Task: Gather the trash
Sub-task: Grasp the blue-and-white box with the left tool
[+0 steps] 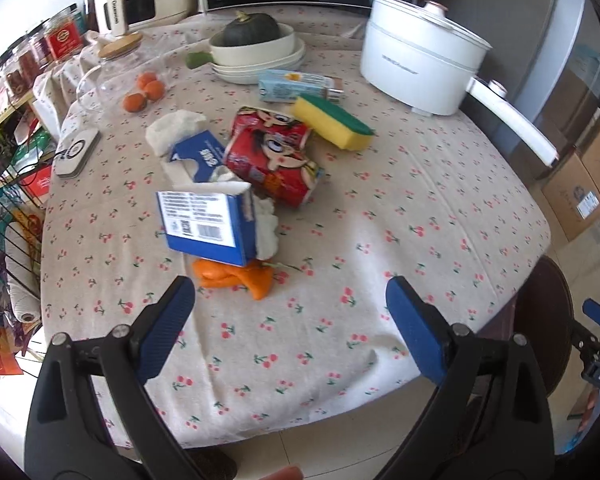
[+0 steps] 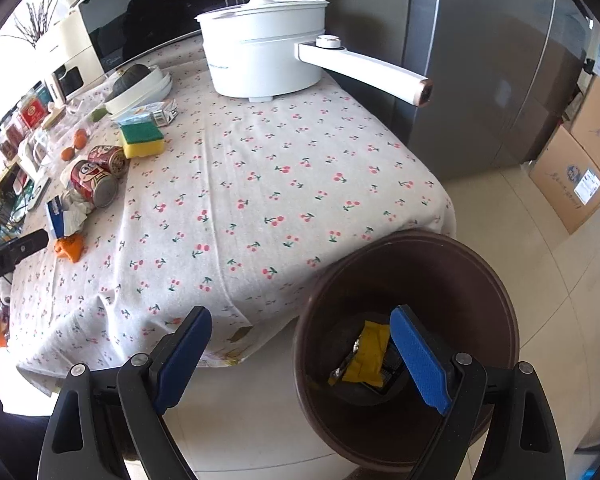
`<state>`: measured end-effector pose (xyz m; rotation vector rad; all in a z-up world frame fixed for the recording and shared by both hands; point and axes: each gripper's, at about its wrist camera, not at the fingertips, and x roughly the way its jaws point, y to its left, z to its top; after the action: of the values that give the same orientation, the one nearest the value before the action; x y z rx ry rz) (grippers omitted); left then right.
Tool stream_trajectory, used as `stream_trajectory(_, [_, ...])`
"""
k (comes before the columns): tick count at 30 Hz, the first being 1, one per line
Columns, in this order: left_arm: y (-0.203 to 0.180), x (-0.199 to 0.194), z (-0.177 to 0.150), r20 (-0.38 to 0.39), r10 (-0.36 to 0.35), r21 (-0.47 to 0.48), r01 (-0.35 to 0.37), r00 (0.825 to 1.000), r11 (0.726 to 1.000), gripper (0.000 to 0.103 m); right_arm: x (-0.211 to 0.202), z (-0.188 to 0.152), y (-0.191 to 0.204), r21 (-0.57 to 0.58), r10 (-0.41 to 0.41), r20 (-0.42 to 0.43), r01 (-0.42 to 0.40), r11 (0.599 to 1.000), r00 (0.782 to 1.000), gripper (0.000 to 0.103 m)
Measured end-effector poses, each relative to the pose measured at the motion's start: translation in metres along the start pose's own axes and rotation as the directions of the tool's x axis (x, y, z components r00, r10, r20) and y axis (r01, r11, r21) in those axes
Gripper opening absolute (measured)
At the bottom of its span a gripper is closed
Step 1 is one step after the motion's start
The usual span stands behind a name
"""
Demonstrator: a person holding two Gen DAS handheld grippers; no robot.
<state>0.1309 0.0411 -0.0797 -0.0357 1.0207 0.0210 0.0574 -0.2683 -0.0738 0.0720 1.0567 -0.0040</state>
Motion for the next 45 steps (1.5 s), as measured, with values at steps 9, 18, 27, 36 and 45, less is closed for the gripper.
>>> stream_trajectory(9, [0.047, 0.039, 0.031, -0.002, 0.181, -0.082, -0.181, 0.983, 0.98, 0.096, 0.013, 0.015, 0.026, -0.023, 0.019, -0.017, -0.019, 1.0, 1.0, 0.092])
stream_trajectory(18, [0.083, 0.035, 0.019, -0.059, 0.214, -0.111, -0.22, 0.975, 0.969, 0.096, 0.019, 0.028, 0.047, -0.022, 0.044, -0.013, -0.044, 0.999, 0.999, 0.092])
stream_trajectory(27, [0.104, 0.035, 0.015, -0.027, 0.12, 0.101, -0.117, 0.992, 0.988, 0.096, 0.024, 0.028, 0.07, -0.044, 0.082, -0.029, -0.083, 0.996, 0.996, 0.092])
stream_trajectory(36, [0.086, 0.071, 0.05, -0.031, 0.098, 0.581, -0.061, 0.995, 0.812, 0.096, 0.042, 0.032, 0.067, -0.055, 0.049, -0.065, -0.053, 0.997, 0.997, 0.092])
stream_trajectory(45, [0.067, 0.1, 0.067, -0.149, -0.046, 0.704, 0.139, 0.988, 0.696, 0.093, 0.064, 0.036, 0.057, -0.042, 0.028, -0.113, -0.033, 0.999, 0.993, 0.092])
